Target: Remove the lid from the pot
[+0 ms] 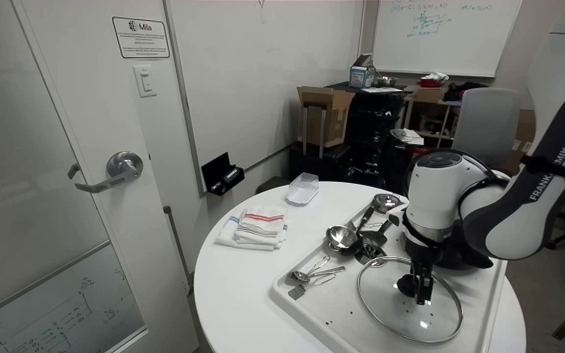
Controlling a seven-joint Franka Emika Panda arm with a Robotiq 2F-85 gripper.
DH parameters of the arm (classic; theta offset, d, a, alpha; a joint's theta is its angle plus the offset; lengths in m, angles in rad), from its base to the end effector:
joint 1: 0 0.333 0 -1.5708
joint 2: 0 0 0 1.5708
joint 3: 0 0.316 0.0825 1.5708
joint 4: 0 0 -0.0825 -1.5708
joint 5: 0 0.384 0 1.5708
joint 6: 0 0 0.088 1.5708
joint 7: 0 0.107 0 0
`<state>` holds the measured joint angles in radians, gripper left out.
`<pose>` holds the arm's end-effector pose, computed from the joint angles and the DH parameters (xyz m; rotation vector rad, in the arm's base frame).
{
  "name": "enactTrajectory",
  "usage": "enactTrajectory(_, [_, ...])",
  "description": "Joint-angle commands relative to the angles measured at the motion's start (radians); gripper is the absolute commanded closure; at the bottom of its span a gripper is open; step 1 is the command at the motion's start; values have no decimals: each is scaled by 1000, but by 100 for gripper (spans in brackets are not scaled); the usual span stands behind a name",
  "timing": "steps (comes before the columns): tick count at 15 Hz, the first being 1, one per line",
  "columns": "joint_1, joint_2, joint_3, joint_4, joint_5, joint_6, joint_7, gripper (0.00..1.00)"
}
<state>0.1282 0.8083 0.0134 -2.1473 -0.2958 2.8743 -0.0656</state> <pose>0.5067 0.0899 0.0154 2.9871 0.7500 -0.1185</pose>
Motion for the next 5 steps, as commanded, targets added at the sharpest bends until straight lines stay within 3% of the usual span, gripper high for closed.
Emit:
enactTrajectory(1, [-25, -77, 21, -94, 20, 17, -48, 0])
enactTrajectory(5, [-32, -151, 22, -169, 23, 23, -50, 0])
